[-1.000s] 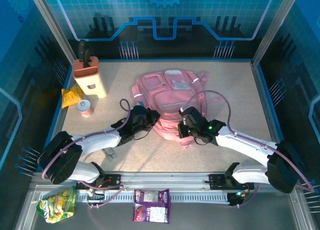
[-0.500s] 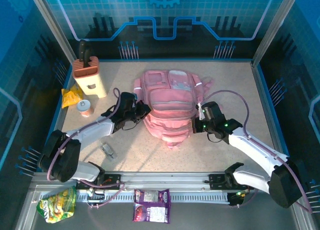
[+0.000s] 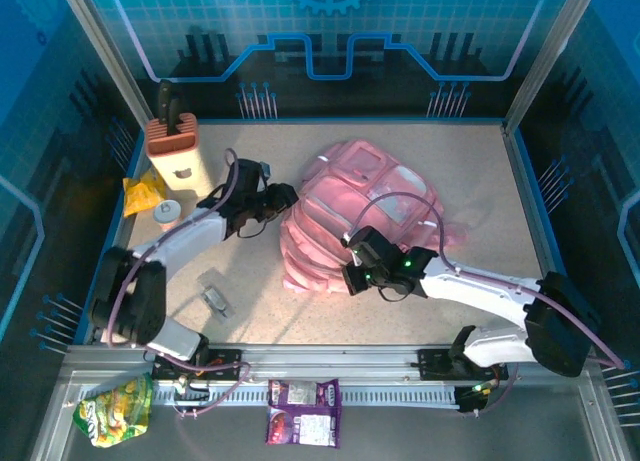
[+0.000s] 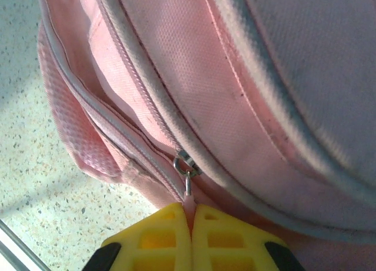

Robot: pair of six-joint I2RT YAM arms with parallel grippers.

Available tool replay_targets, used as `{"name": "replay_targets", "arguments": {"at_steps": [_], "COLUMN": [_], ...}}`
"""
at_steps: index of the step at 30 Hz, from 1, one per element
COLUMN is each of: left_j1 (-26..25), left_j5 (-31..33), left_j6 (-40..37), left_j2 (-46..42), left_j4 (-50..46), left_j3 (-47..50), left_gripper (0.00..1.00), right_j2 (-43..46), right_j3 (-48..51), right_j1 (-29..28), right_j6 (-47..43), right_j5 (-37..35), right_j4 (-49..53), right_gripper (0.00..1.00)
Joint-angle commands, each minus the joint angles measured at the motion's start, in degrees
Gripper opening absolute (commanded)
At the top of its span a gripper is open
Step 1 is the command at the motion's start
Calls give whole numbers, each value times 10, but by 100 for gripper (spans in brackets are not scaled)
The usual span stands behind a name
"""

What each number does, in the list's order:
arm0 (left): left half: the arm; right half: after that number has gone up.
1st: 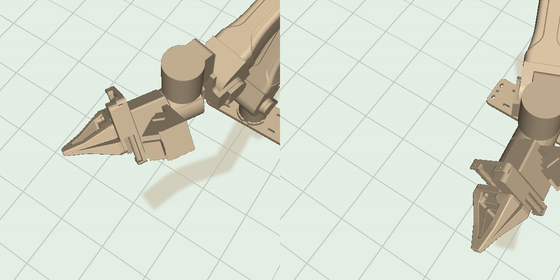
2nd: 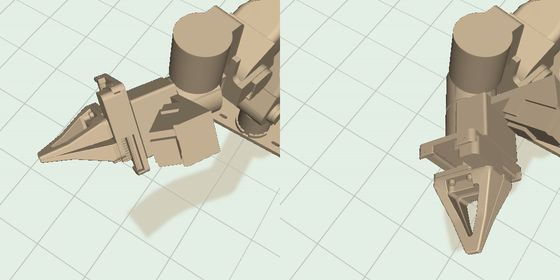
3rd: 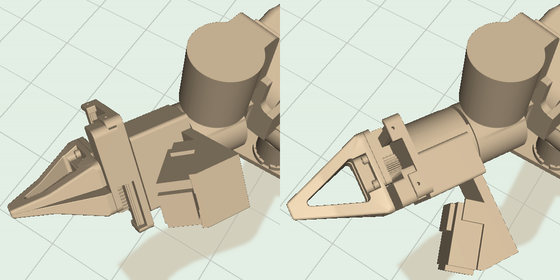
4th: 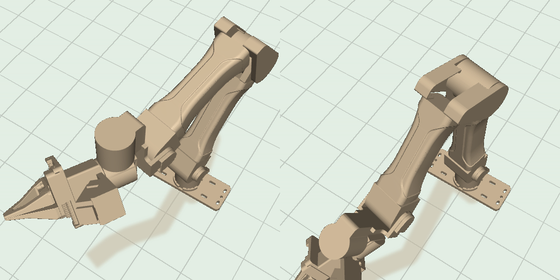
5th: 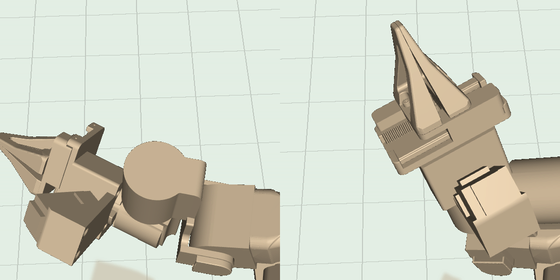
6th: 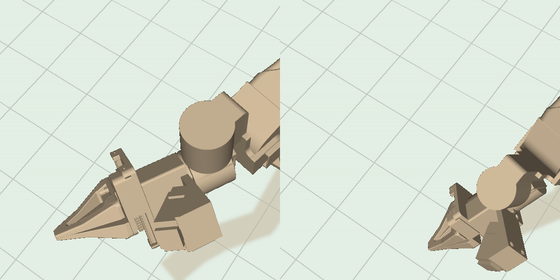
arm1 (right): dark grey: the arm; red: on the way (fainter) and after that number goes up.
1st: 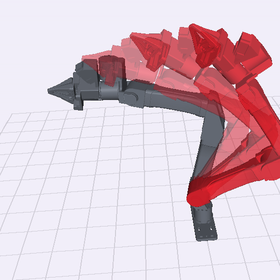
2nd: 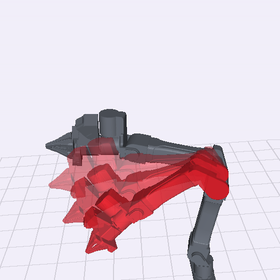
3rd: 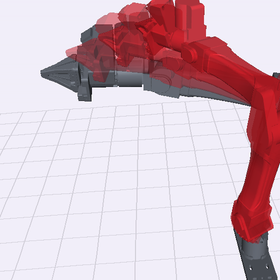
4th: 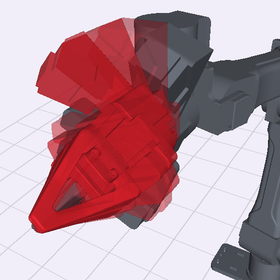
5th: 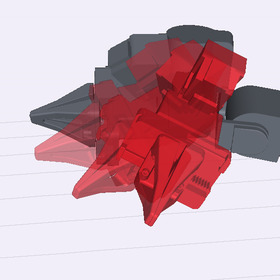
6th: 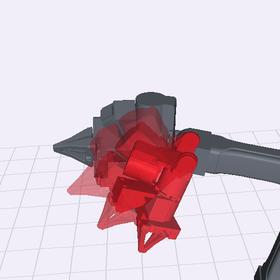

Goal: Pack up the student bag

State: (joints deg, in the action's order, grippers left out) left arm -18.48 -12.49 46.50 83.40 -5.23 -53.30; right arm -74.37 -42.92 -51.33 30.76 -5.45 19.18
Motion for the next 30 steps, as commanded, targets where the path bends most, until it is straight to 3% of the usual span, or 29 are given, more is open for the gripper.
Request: {"name": "replay_targets", "arguments": {"at_steps": [1,3,8,16,25,30], "left_j1": [-3,-27,-145,-268,-310,-313], "left_j5": [24,33,148,237,315,313], "left_j6": [21,73,217,303,385,397], "left_j2": [-92,-141,-217,-145,-110,-81], "left_j4": [-24,18,109,179,203,213], "left_j3": [53,107,208,206,242,225], "left_gripper": [42,43,53,55,55,52], "right_j2": [-12,-18,-24,-20,-26,-33], "right_j3": [-18,-19,-23,-25,-17,-13], "right_j1": [-4,-5,-6,-8,-9,-9], "right_j6": [10,7,7,1,0,-2], "right_j5": [12,13,7,-4,5,12], "right_j4": [-4,-7,-9,-7,-24,-34], "right_gripper": [0,0,0,0,0,0]}}
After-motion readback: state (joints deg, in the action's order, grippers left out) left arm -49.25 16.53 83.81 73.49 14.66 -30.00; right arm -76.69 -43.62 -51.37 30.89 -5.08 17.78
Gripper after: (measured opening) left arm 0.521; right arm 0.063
